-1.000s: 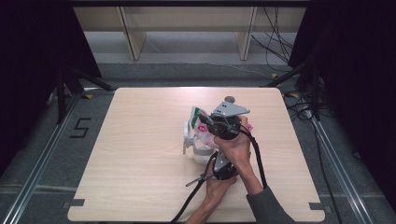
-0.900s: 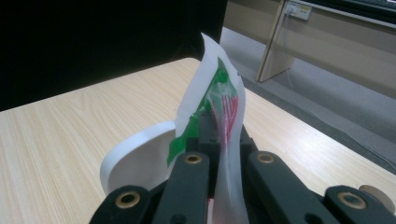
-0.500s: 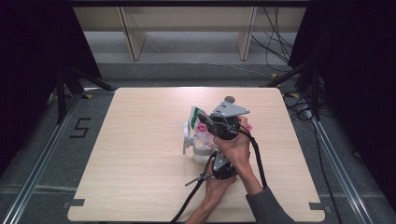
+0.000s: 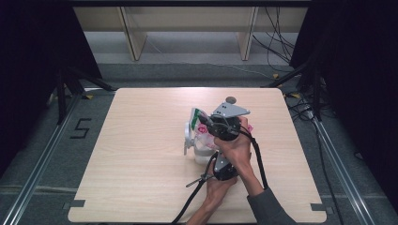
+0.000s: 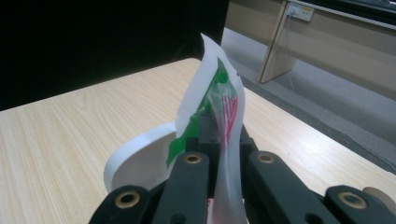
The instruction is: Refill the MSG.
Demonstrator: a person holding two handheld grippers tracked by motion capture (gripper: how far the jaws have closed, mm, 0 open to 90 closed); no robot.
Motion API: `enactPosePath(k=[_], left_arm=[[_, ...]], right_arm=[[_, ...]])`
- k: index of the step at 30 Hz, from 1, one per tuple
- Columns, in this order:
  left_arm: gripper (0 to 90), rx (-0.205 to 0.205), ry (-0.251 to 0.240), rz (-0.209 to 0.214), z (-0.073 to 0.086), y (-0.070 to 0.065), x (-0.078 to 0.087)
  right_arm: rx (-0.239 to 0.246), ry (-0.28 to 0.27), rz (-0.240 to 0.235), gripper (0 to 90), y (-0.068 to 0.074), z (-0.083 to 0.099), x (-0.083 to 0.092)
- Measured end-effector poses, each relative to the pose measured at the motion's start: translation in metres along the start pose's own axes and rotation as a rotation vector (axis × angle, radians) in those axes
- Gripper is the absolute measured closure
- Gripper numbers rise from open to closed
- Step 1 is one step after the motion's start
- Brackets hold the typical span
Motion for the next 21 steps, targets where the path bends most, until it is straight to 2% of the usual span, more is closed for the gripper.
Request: enactPosePath(k=[3, 7, 9, 10, 11, 12, 14, 15, 16, 17, 19, 20, 21], left_arm=[[77.6, 0.001, -0.002, 0.002, -0.0001, -0.0002, -0.0004], [77.6, -0.004, -0.002, 0.001, -0.0002, -0.0006, -0.0002], [77.6, -0.004, -0.004, 0.004, -0.0002, -0.0015, -0.0004], [77.6, -0.003, -0.006, 0.007, -0.0001, -0.0020, -0.0001], [77.6, -0.003, -0.004, 0.035, 0.0001, -0.0037, -0.0014], [77.6, -0.005, -0.006, 0.004, -0.0003, -0.0020, 0.0000], [77.6, 0.000, -0.007, 0.007, -0.0007, -0.0018, -0.0006], [77.6, -0.002, -0.008, 0.010, -0.0009, -0.0021, -0.0004], [77.6, -0.008, -0.006, 0.041, -0.0008, -0.0037, -0.0016], [77.6, -0.007, -0.006, 0.008, -0.0011, -0.0025, 0.0000], [77.6, -0.005, -0.009, 0.009, -0.0017, -0.0026, -0.0004], [77.7, -0.004, -0.004, 0.036, -0.0018, -0.0045, -0.0020], [77.7, -0.007, -0.009, 0.014, -0.0024, -0.0036, -0.0007]], right_arm=[[0.001, 0.007, -0.006, 88.8, 0.0003, 0.0002, 0.0004], [-0.033, 0.003, 0.006, 88.8, -0.0001, 0.0000, 0.0020], [-0.029, 0.011, 0.000, 88.8, -0.0002, 0.0000, 0.0028], [-0.030, 0.011, -0.001, 88.8, -0.0003, 0.0002, 0.0028], [-0.035, 0.011, -0.004, 88.7, -0.0001, 0.0003, 0.0027], [-0.025, 0.008, -0.002, 88.7, -0.0011, 0.0001, 0.0023], [-0.025, 0.011, -0.006, 88.7, 0.0006, 0.0001, 0.0023], [-0.037, 0.000, 0.004, 88.7, 0.0013, -0.0003, 0.0018], [-0.009, 0.005, -0.007, 88.8, -0.0005, -0.0008, 0.0023], [-0.017, 0.003, -0.011, 88.8, -0.0003, -0.0009, 0.0025], [-0.015, -0.015, -0.002, 88.7, -0.0020, -0.0019, 0.0019], [-0.016, -0.014, -0.003, 88.7, -0.0016, -0.0020, 0.0024], [-0.004, -0.006, -0.006, 88.7, -0.0021, -0.0019, 0.0031]])
Point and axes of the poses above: each handheld gripper's, and its own axes: x roughly backward along the jaws, z roughly out of its underside, y roughly to its left, the point moved 7 cm from there along -x, roughly forward along the jaws, and after that the axes turned 1 degree about -y, right-handed, at the moved point
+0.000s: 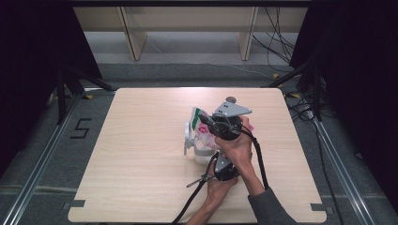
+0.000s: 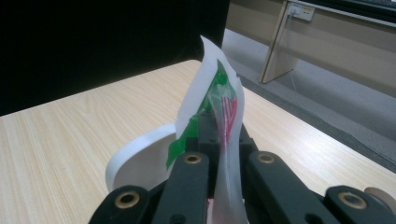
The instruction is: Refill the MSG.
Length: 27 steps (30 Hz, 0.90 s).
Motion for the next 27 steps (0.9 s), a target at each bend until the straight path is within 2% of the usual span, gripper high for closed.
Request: enactPosePath(k=[2, 3, 4, 5, 6, 8, 9, 10, 13, 14, 19, 20, 23, 24, 27], left_arm=[[77.6, -0.010, 0.020, -0.004, 0.0004, -0.0002, 0.0019], [77.6, -0.009, 0.023, -0.009, 0.0004, 0.0002, 0.0014], [77.6, -0.006, 0.008, 0.033, -0.0001, -0.0014, -0.0020], [77.7, 0.000, 0.000, 0.005, -0.0008, -0.0002, -0.0015], [77.7, 0.001, -0.001, 0.003, -0.0014, -0.0004, -0.0012], [77.7, -0.005, 0.006, 0.036, -0.0016, -0.0020, -0.0023], [77.7, 0.041, 0.007, 0.049, -0.0006, -0.0061, -0.0031], [77.7, 0.045, 0.006, 0.050, -0.0005, -0.0061, -0.0036], [77.6, 0.033, 0.021, 0.042, 0.0000, -0.0058, -0.0024], [77.7, 0.043, 0.007, 0.051, -0.0004, -0.0063, -0.0031], [77.7, 0.040, -0.002, 0.046, -0.0013, -0.0059, -0.0037], [77.7, 0.042, -0.002, 0.049, -0.0012, -0.0059, -0.0038], [77.7, 0.040, -0.007, 0.049, -0.0017, -0.0056, -0.0040], [77.7, 0.039, -0.008, 0.048, -0.0019, -0.0055, -0.0039], [77.7, 0.033, -0.007, 0.050, -0.0021, -0.0046, -0.0035]], right_arm=[[-0.010, 0.007, -0.005, 88.6, -0.0001, 0.0002, 0.0008], [-0.030, 0.006, 0.001, 88.6, -0.0001, 0.0006, 0.0008], [-0.025, 0.002, -0.001, 88.6, -0.0004, 0.0005, 0.0008], [-0.002, 0.003, 0.004, 88.5, -0.0015, 0.0002, 0.0012], [-0.022, 0.007, 0.000, 88.5, 0.0005, 0.0004, 0.0016], [-0.022, -0.008, 0.004, 88.5, -0.0004, -0.0010, 0.0012], [-0.015, -0.015, 0.002, 88.6, -0.0015, -0.0014, 0.0010], [-0.018, -0.012, -0.002, 88.5, -0.0013, -0.0013, 0.0015], [-0.015, -0.011, 0.002, 88.5, -0.0010, -0.0016, 0.0020], [-0.014, -0.011, 0.003, 88.5, -0.0016, -0.0016, 0.0018], [-0.026, -0.015, 0.007, 88.5, -0.0002, -0.0022, 0.0022], [-0.012, -0.020, -0.017, 88.5, -0.0001, -0.0026, 0.0011], [-0.012, -0.015, -0.012, 88.5, 0.0005, -0.0025, 0.0018], [-0.010, -0.019, 0.003, 88.5, -0.0001, -0.0028, 0.0019], [-0.013, -0.024, -0.002, 88.5, 0.0001, -0.0037, 0.0026]])
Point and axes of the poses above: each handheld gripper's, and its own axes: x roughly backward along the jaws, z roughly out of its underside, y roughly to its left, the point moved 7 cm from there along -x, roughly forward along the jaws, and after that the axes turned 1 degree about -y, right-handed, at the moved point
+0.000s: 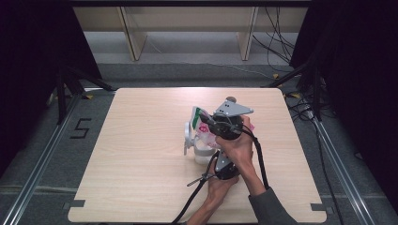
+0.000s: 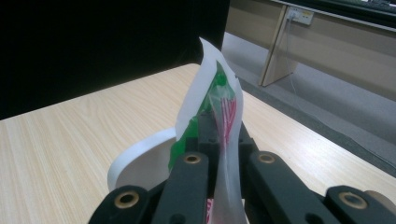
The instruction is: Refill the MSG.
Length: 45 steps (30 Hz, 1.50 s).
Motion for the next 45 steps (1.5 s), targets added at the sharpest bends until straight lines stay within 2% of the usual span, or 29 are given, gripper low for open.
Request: enactPosePath(k=[2, 3, 4, 11, 12, 13, 14, 15, 17, 19, 20, 23, 27, 29, 31, 34, 35, 36, 38, 39, 43, 45], left_arm=[[77.7, 0.011, 0.002, -0.016, -0.0010, 0.0002, -0.0001], [77.7, -0.006, 0.015, -0.015, -0.0001, 0.0008, 0.0001], [77.7, 0.001, -0.001, -0.001, -0.0003, -0.0003, -0.0010], [77.7, 0.004, -0.001, 0.000, -0.0005, 0.0003, -0.0016], [77.7, 0.001, -0.002, -0.006, -0.0006, 0.0012, -0.0017], [77.8, -0.026, -0.015, -0.054, -0.0025, 0.0064, -0.0006], [77.7, 0.021, -0.061, -0.051, -0.0054, 0.0038, -0.0029], [77.7, 0.021, -0.065, -0.053, -0.0058, 0.0037, -0.0030], [77.7, -0.001, -0.046, -0.054, -0.0048, 0.0052, -0.0017], [77.7, 0.012, -0.058, -0.055, -0.0052, 0.0044, -0.0027], [77.7, -0.035, -0.014, -0.051, -0.0029, 0.0067, -0.0003], [77.7, -0.040, -0.012, -0.052, -0.0027, 0.0065, -0.0004], [77.8, -0.036, -0.010, -0.056, -0.0019, 0.0071, -0.0004], [77.7, -0.037, -0.011, -0.053, -0.0022, 0.0065, -0.0002], [77.7, -0.041, -0.009, -0.056, -0.0020, 0.0067, -0.0002], [77.8, -0.039, -0.010, -0.053, -0.0016, 0.0061, -0.0007], [77.8, -0.044, -0.005, -0.031, -0.0014, 0.0048, -0.0018], [77.8, -0.038, -0.008, -0.051, -0.0014, 0.0053, -0.0009], [77.8, 0.002, -0.001, -0.005, 0.0006, 0.0004, -0.0035], [77.7, 0.005, 0.001, -0.003, 0.0013, 0.0002, -0.0040], [77.8, 0.003, -0.002, -0.004, 0.0008, 0.0004, -0.0036], [77.8, 0.001, -0.004, -0.010, 0.0003, 0.0005, -0.0035]], right_arm=[[0.006, 0.002, -0.002, 88.4, 0.0006, -0.0002, 0.0001], [-0.021, 0.003, -0.009, 88.4, 0.0025, 0.0003, 0.0001], [-0.009, 0.013, -0.001, 88.4, 0.0013, 0.0004, 0.0011], [-0.001, 0.019, -0.001, 88.4, -0.0002, 0.0009, 0.0010], [-0.001, 0.019, -0.007, 88.4, -0.0001, 0.0008, 0.0006], [0.001, 0.013, -0.004, 88.4, 0.0002, 0.0006, -0.0003], [-0.002, 0.013, -0.009, 88.4, 0.0013, 0.0005, -0.0003], [-0.001, 0.012, -0.021, 88.4, 0.0023, 0.0002, -0.0008], [0.013, 0.010, -0.016, 88.4, 0.0010, -0.0007, -0.0010], [0.008, 0.007, -0.008, 88.4, 0.0001, -0.0008, -0.0011], [0.010, 0.008, -0.009, 88.4, 0.0001, -0.0008, -0.0010], [-0.011, 0.022, -0.013, 88.4, 0.0005, 0.0002, 0.0000], [-0.007, 0.010, -0.008, 88.4, -0.0007, 0.0002, -0.0018], [-0.018, 0.033, -0.024, 88.4, 0.0018, 0.0014, -0.0011], [0.012, 0.027, -0.027, 88.4, 0.0002, 0.0007, -0.0024], [0.008, 0.024, -0.022, 88.4, 0.0002, 0.0011, -0.0030], [0.003, 0.042, -0.026, 88.4, 0.0010, 0.0021, -0.0018], [0.008, 0.040, -0.029, 88.4, 0.0006, 0.0023, -0.0029], [0.012, 0.038, -0.040, 88.4, -0.0011, 0.0031, -0.0047], [0.002, 0.035, -0.028, 88.4, -0.0019, 0.0038, -0.0054], [-0.015, 0.058, -0.044, 88.4, -0.0014, 0.0049, -0.0036], [0.009, 0.039, -0.035, 88.4, -0.0030, 0.0033, -0.0039]])
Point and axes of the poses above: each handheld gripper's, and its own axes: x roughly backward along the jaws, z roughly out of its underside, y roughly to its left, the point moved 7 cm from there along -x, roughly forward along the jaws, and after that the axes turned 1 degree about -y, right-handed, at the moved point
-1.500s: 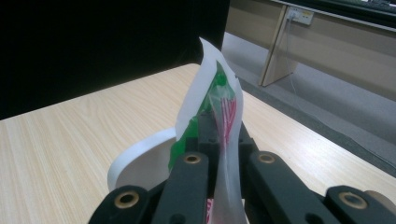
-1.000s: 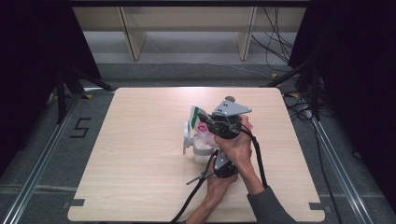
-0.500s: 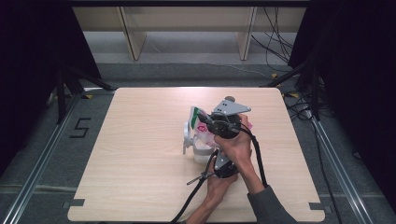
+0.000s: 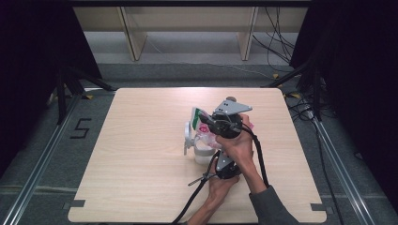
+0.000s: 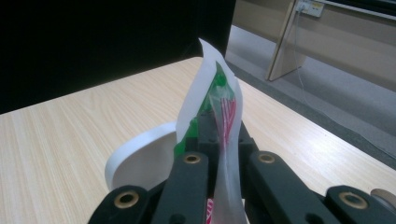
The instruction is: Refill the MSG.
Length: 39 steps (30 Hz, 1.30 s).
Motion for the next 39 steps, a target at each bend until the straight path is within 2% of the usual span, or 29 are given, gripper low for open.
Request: enactPosePath(k=[6, 9, 10, 12, 13, 14, 15, 16, 19, 20, 21, 22, 24, 26, 27, 31, 34, 37, 39], left_arm=[[77.8, 0.012, -0.009, 0.008, -0.0007, -0.0007, 0.0002], [77.8, -0.001, -0.003, -0.008, 0.0004, 0.0020, -0.0002], [77.8, -0.037, -0.004, -0.043, -0.0006, 0.0073, 0.0013], [77.8, -0.049, -0.010, -0.054, -0.0015, 0.0076, 0.0022], [77.8, -0.054, -0.010, -0.036, -0.0017, 0.0057, 0.0016], [77.8, -0.023, -0.009, -0.020, -0.0013, 0.0016, 0.0010], [77.8, -0.021, -0.012, -0.017, -0.0018, 0.0014, 0.0010], [77.8, -0.022, -0.011, -0.017, -0.0018, 0.0012, 0.0010], [77.8, -0.014, -0.007, -0.009, -0.0011, 0.0002, 0.0008], [77.8, -0.004, -0.005, -0.006, -0.0006, -0.0002, 0.0003], [77.8, 0.002, -0.003, 0.001, 0.0002, -0.0007, -0.0005], [77.8, -0.002, 0.003, 0.003, 0.0011, -0.0005, -0.0008], [77.8, 0.004, -0.001, 0.003, 0.0009, -0.0003, -0.0005], [77.8, 0.003, -0.002, 0.001, -0.0002, 0.0004, -0.0001], [77.9, 0.004, -0.004, -0.002, -0.0005, 0.0001, 0.0001], [77.8, 0.008, 0.000, 0.007, 0.0008, -0.0005, -0.0002], [77.8, 0.003, -0.003, -0.002, -0.0001, -0.0005, 0.0004], [77.9, 0.005, -0.001, 0.006, 0.0003, -0.0001, 0.0002], [77.8, 0.006, 0.000, 0.002, 0.0005, -0.0001, 0.0004]], right_arm=[[-0.013, 0.013, -0.008, 88.2, 0.0023, -0.0001, 0.0012], [-0.012, 0.011, -0.005, 88.2, 0.0018, -0.0004, 0.0009], [-0.013, 0.011, -0.005, 88.2, 0.0020, -0.0004, 0.0009], [0.006, -0.003, 0.007, 88.2, 0.0020, -0.0021, 0.0009], [0.002, -0.007, 0.002, 88.3, 0.0031, -0.0030, 0.0015], [-0.004, -0.012, 0.014, 88.3, 0.0028, -0.0041, 0.0028], [-0.025, -0.016, 0.004, 88.3, 0.0046, -0.0047, 0.0035], [0.003, -0.031, 0.012, 88.3, 0.0023, -0.0062, 0.0032], [0.005, -0.030, 0.021, 88.3, 0.0013, -0.0056, 0.0030], [0.003, -0.012, 0.007, 88.3, 0.0017, -0.0039, 0.0023], [0.005, -0.009, 0.016, 88.3, 0.0014, -0.0023, 0.0001], [0.016, 0.003, 0.023, 88.3, 0.0010, -0.0006, -0.0015], [0.003, 0.019, 0.033, 88.3, 0.0021, 0.0013, -0.0023], [0.012, -0.002, 0.029, 88.3, 0.0015, -0.0010, -0.0023], [0.036, -0.015, 0.039, 88.3, 0.0001, -0.0025, -0.0021], [-0.001, 0.007, 0.034, 88.2, 0.0023, 0.0002, -0.0025], [0.020, 0.008, 0.022, 88.3, 0.0020, 0.0000, -0.0026], [-0.002, 0.007, 0.024, 88.3, 0.0044, 0.0004, -0.0031], [0.023, 0.008, 0.015, 88.3, 0.0021, 0.0008, -0.0043]])
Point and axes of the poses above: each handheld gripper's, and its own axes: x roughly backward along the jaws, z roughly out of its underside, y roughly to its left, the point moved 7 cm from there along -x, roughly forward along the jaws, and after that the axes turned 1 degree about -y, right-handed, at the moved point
